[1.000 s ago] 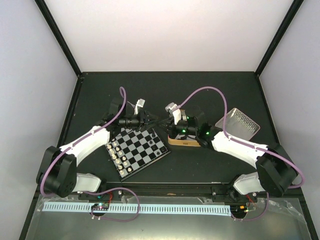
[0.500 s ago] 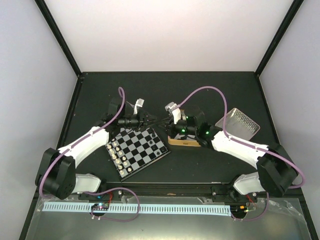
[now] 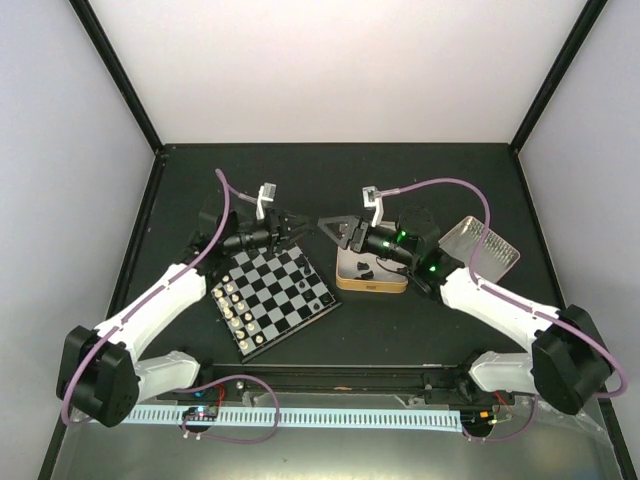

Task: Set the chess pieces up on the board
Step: Place the chess piece on the chessboard.

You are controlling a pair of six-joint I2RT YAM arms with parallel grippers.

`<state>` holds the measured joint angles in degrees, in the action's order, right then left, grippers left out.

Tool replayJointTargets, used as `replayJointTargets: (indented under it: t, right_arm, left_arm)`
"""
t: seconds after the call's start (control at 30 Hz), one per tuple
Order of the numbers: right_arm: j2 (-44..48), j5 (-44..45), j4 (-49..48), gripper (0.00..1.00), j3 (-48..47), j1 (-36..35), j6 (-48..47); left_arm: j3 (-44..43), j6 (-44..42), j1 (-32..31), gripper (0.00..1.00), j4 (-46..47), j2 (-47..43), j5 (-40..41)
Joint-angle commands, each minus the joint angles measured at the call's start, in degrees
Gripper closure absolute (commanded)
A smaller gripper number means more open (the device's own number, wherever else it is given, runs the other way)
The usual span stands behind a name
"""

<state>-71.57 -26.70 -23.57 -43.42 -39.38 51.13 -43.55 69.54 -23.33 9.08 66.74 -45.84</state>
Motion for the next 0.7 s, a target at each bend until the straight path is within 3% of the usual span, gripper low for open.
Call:
replayJointTargets:
  t: [0.0,0.37,0.67]
  right_arm:
    - [-1.9,-3.88,-12.75,0.41,2.72,-0.08,20.62]
    - [-4.05,-6.06,-23.26,0.51,0.61,-1.21,31.49]
    - [-5.87,-5.22,-19.53,0.6,-4.11,-1.2,30.44]
  left_arm:
    - [-0.73,8.42,-0.23,0.93,9.2,-2.71,3.33]
    - [0.03,18.44,-0.4,0.92,16.43,-5.61,7.94]
    - [0.04,22.86,-0.56,0.91,20.04,-5.3,7.08]
